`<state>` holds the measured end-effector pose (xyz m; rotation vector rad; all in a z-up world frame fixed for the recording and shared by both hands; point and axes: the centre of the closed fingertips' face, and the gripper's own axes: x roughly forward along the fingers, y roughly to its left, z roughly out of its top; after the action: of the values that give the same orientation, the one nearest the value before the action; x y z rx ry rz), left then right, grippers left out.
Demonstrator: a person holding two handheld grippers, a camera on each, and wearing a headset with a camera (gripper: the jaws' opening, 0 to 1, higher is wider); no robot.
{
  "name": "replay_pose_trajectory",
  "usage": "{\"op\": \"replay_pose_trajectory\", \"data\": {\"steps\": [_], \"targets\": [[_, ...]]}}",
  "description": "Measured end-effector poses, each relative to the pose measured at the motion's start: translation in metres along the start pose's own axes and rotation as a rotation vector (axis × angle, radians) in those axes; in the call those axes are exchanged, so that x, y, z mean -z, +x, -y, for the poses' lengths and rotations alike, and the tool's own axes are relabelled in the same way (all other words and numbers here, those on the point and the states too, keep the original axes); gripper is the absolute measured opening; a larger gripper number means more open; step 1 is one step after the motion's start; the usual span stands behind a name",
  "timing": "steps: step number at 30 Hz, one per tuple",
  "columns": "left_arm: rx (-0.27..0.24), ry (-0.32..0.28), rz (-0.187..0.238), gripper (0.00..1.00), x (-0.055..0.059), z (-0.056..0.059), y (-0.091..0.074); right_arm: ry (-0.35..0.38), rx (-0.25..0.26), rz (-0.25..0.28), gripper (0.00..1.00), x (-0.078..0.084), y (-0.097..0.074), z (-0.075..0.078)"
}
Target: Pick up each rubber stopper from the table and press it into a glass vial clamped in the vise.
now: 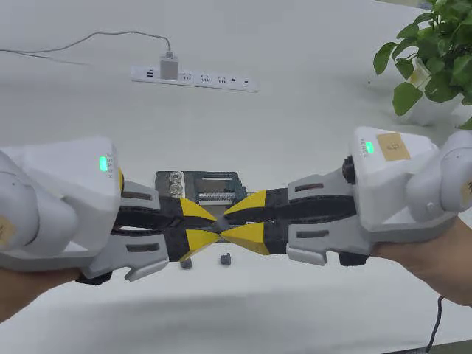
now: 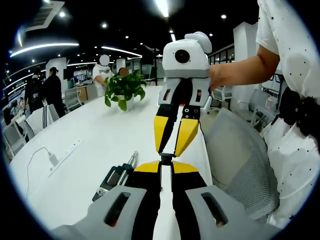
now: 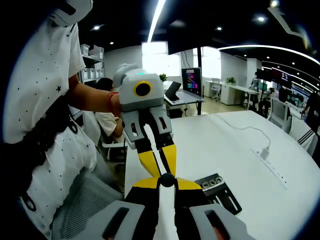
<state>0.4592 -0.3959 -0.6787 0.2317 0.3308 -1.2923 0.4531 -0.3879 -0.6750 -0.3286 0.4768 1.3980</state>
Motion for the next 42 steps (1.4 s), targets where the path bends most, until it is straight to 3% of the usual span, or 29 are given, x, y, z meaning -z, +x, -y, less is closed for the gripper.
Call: {"op": "replay_pose_trajectory", "data": {"steps": [13, 20, 32, 42], "targets": [[-0.021, -0.001, 0.021, 0.04, -0.001, -0.003, -0.004, 0.001, -0.009, -0.007, 0.06, -0.004, 0.003, 0.0], [-0.053, -0.02, 0.024, 0.13, 0.004, -0.009, -0.013, -0.003, -0.02, -0.011, 0.06, -0.009, 0.006, 0.0], [-0.141, -0.063, 0.017, 0.28, 0.023, -0.025, -0.035, -0.002, -0.025, -0.015, 0.06, -0.02, 0.012, 0.011], [-0.213, -0.097, 0.008, 0.43, 0.04, -0.038, -0.053, -0.009, -0.014, -0.056, 0.06, -0.024, 0.02, 0.03]]}}
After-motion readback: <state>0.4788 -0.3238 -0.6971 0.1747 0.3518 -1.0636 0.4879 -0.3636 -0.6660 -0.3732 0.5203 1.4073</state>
